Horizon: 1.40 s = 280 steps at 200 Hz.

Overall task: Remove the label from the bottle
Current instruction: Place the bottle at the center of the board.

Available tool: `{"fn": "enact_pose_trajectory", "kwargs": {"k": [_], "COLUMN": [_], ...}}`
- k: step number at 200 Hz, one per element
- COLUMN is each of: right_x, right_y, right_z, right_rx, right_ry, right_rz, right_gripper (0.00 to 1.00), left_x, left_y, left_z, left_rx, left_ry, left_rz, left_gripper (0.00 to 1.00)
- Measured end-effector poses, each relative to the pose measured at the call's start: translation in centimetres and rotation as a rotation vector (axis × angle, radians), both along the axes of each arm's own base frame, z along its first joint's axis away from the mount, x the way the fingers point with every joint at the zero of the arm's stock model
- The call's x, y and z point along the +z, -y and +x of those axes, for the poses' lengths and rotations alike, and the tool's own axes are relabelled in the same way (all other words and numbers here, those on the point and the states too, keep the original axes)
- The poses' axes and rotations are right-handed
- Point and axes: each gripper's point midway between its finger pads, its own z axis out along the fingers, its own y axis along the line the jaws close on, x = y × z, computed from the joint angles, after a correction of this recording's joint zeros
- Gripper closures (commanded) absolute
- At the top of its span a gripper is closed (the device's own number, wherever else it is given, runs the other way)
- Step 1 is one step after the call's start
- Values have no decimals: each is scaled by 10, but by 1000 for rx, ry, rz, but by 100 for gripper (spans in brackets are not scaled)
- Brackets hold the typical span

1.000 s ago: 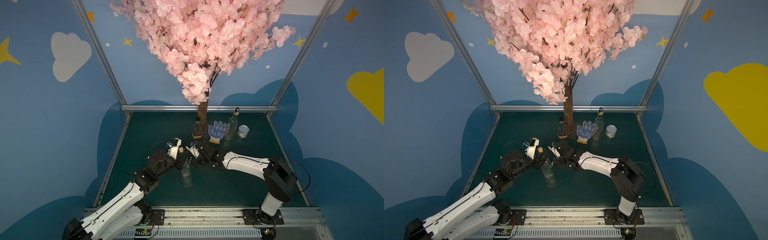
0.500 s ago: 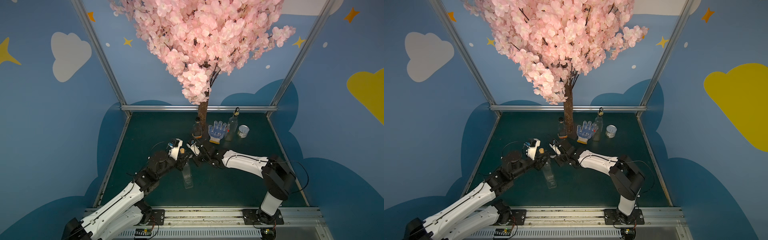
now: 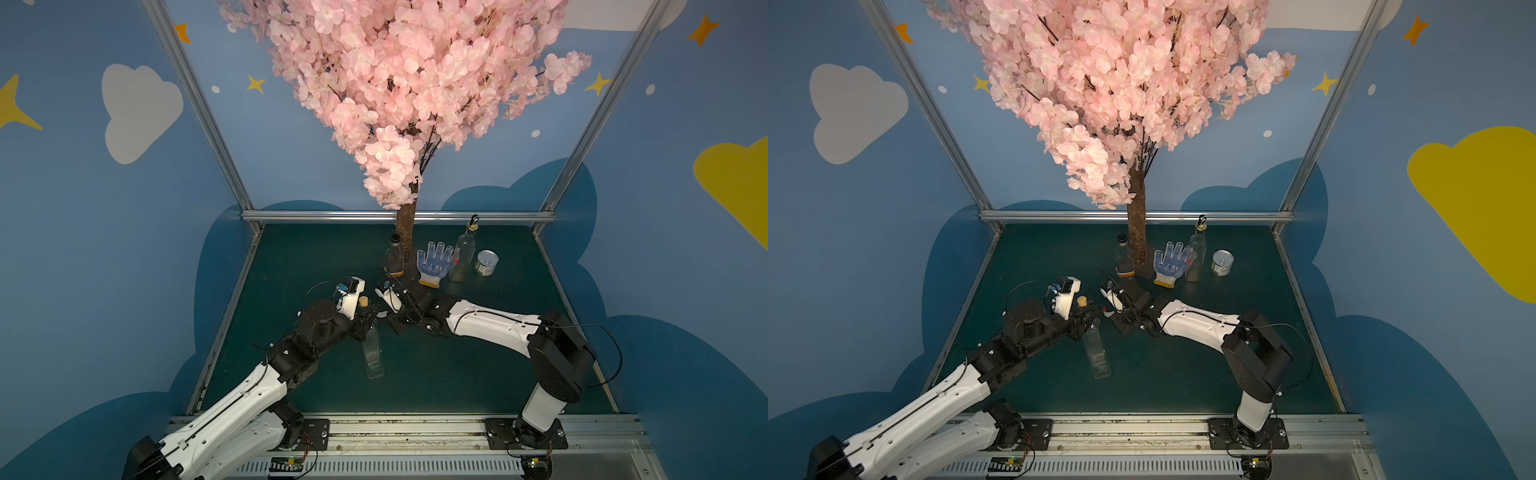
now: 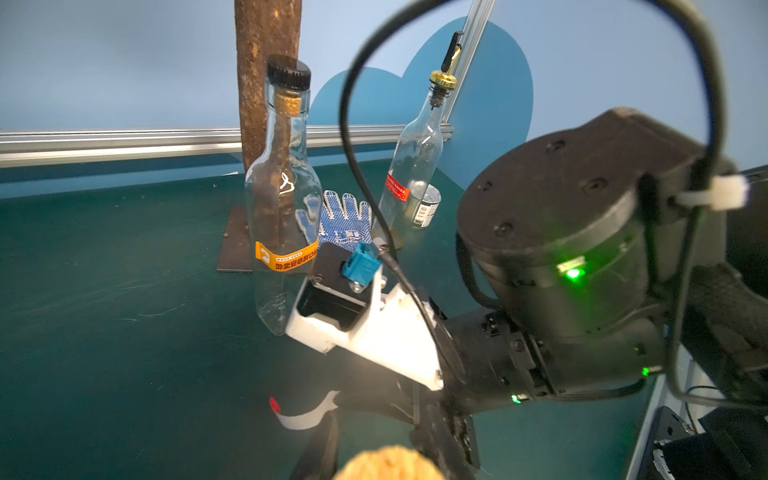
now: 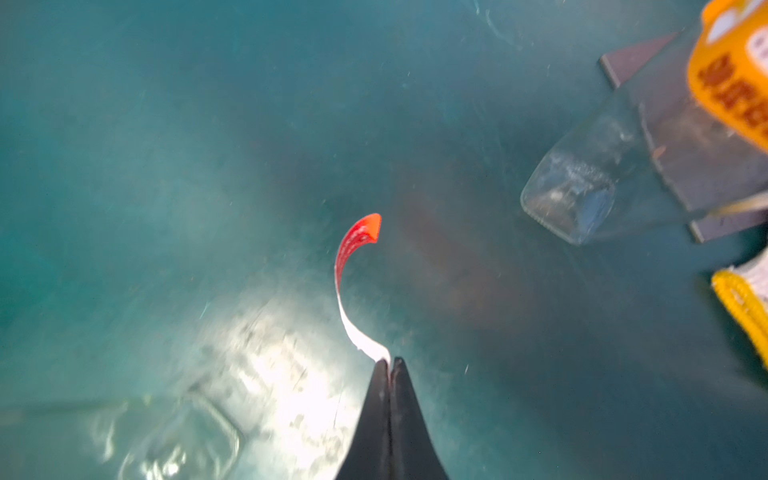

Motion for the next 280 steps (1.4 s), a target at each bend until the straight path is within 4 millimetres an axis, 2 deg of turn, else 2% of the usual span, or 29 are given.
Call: {"fn": "enact_pose_trajectory", "kwargs": {"k": [35, 86, 141, 155, 174, 189, 195, 198, 201, 255, 280], "right_x": [3, -16, -27, -32, -35, -35, -35, -35, -35, -39, -38], "right_y": [13, 29, 36, 38, 40, 41, 41, 41, 41, 46, 47], "right_z": [-11, -19, -15, -13, -11, -10, -10, -10, -10, -12, -13], "right_rx": [5, -6, -24, -31, -35, -42, -44, -45, -50, -51, -50], "right_ry": [-23, -55, -54, -54, -48, -44, -42, -42, -46, -52, -54], "right_rz": [-6, -54, -94, -109, -124, -128, -129, -130, -128, -140, -137], "right_gripper": [100, 76, 60, 52, 36, 29, 22, 13, 10, 9, 9], "left_x": [7, 23, 29, 34, 42, 46, 47, 47, 47, 40, 44], "left_y": [-12, -27, -46, -48, -50, -50, -50, -50, -50, -49, -55], "left_z": [8, 24, 59, 68, 82, 94, 99, 102, 105, 153, 173], "left_rx": [76, 174, 279, 296, 324, 342, 347, 349, 352, 381, 402], "left_ry": [6, 55, 83, 101, 133, 158, 168, 174, 178, 250, 286], "left_rz": [29, 49, 71, 70, 65, 60, 61, 60, 63, 129, 152], "left_gripper": [98, 98, 98, 98, 98, 98, 98, 98, 98, 98, 98]}}
